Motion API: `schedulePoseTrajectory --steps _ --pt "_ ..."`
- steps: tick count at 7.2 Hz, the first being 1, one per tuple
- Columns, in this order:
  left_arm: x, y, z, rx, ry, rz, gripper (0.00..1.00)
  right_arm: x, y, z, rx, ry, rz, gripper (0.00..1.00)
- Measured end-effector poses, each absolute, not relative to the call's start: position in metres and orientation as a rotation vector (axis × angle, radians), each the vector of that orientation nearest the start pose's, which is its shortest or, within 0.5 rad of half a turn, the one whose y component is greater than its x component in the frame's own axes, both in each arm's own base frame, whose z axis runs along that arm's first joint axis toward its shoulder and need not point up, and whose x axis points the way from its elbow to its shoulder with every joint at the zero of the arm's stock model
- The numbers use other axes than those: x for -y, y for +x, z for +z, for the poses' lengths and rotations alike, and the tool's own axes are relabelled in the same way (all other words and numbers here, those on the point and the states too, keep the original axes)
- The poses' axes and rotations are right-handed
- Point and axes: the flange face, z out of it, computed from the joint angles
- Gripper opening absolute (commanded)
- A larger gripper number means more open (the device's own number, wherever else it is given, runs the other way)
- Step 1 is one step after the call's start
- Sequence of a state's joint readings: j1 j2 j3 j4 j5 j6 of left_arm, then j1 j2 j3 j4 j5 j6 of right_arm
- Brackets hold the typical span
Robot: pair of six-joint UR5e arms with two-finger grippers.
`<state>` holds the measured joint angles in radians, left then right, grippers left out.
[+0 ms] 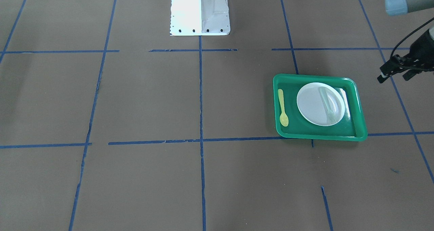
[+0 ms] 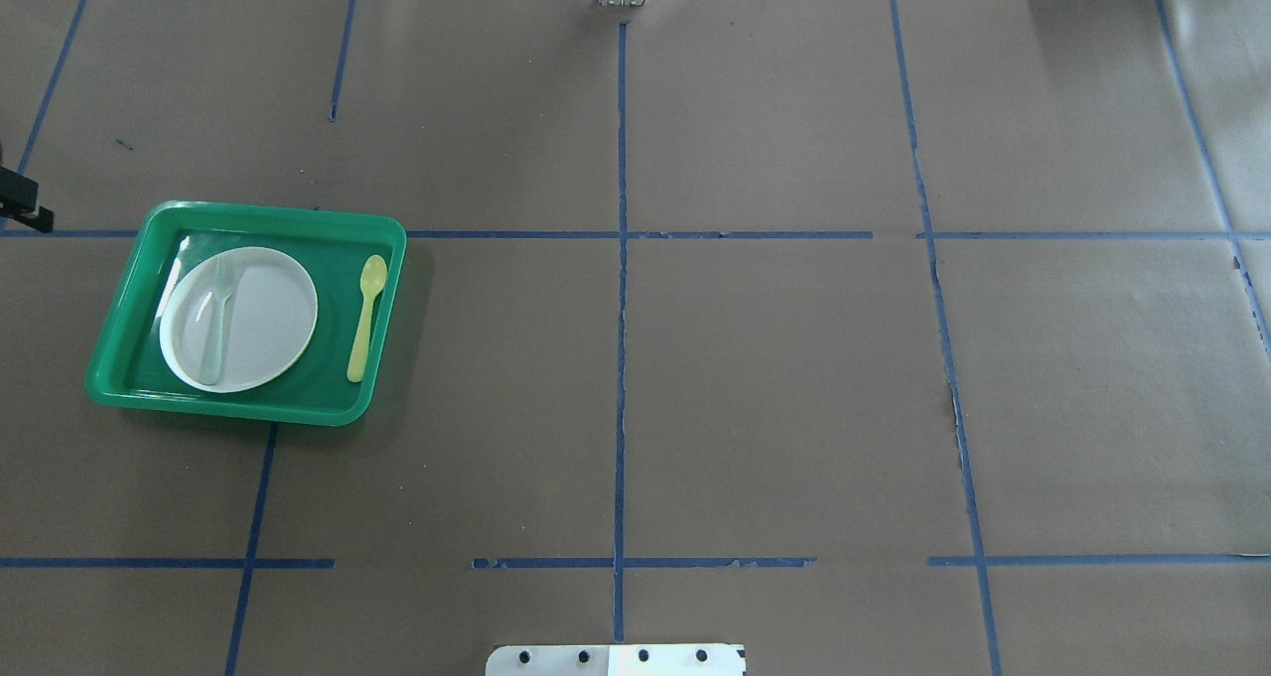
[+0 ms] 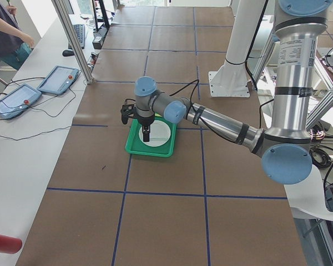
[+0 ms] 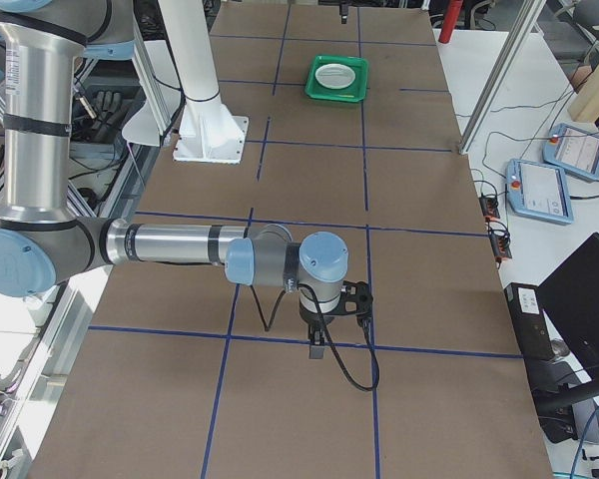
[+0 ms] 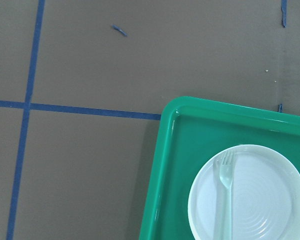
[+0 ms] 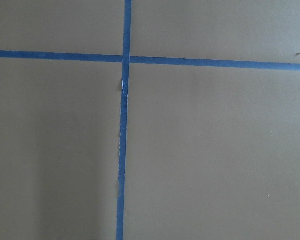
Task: Place fork
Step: 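Move the left gripper over the pale green fork on the white plate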
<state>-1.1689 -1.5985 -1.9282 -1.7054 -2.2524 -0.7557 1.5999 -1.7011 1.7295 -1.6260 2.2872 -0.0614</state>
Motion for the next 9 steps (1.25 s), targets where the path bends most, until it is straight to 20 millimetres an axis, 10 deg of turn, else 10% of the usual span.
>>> schedulePoseTrajectory --steps 4,9 --pt "0.497 0.208 0.435 -0.819 0.045 -0.119 1.00 0.432 0.081 0.650 0.716 0.007 -0.021 1.00" --pt "0.503 0.290 0.484 -0.782 0.054 -0.106 1.00 0.432 0.081 0.651 0.717 0.007 -0.021 1.00"
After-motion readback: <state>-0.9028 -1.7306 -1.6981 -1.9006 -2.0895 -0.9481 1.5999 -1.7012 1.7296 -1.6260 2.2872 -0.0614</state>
